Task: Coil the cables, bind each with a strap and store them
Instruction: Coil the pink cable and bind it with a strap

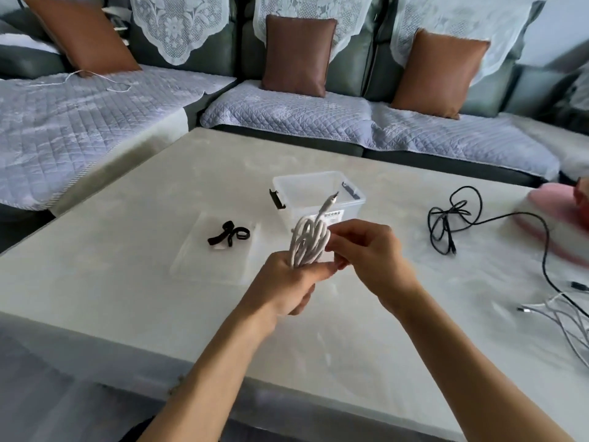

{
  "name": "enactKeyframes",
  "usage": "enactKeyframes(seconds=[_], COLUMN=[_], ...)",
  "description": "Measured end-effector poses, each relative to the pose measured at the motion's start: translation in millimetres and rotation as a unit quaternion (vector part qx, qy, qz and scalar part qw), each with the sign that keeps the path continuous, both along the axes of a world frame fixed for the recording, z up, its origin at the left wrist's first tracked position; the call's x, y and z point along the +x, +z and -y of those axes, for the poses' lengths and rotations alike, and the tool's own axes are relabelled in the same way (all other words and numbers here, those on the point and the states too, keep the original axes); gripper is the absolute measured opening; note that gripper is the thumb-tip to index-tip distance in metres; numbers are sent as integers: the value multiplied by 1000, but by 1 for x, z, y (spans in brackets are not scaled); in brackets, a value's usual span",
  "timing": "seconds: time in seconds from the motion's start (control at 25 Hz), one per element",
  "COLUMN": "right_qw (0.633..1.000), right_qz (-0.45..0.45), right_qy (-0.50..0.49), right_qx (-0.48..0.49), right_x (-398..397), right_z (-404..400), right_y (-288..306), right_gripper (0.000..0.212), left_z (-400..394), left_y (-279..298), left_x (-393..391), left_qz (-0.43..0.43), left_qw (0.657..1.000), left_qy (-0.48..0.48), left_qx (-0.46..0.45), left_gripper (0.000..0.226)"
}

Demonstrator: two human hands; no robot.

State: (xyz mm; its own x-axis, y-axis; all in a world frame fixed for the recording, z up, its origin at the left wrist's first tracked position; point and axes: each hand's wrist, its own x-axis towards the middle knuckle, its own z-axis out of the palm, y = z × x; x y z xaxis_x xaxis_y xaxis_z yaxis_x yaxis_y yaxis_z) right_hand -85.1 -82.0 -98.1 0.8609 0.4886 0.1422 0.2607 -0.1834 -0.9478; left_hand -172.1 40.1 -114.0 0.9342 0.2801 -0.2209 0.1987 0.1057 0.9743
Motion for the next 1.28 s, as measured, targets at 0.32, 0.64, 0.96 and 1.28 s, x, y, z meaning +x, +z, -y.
enactKeyframes(seconds=[0.32, 0.64, 0.96, 1.28], right_qw=[999, 989, 987, 994], right_qz=[24, -112, -103, -13], right_qy=[-19, -88, -25, -71], right_qx=[-12, 42, -118, -82], right_x=[5, 29, 26, 3], right_z=[100, 139, 161, 156], right_y=[-25, -46, -44, -42], right_gripper=[17, 10, 12, 28], left_z=[93, 143, 133, 121], left_y=[-9, -25, -42, -33], left_x=[38, 74, 80, 88], left_qz=[21, 16, -39, -113], left_qw=[996, 996, 950, 885], left_qy=[-59, 19, -44, -40], left_qx=[69, 87, 308, 450], left_gripper=[22, 28, 11, 8])
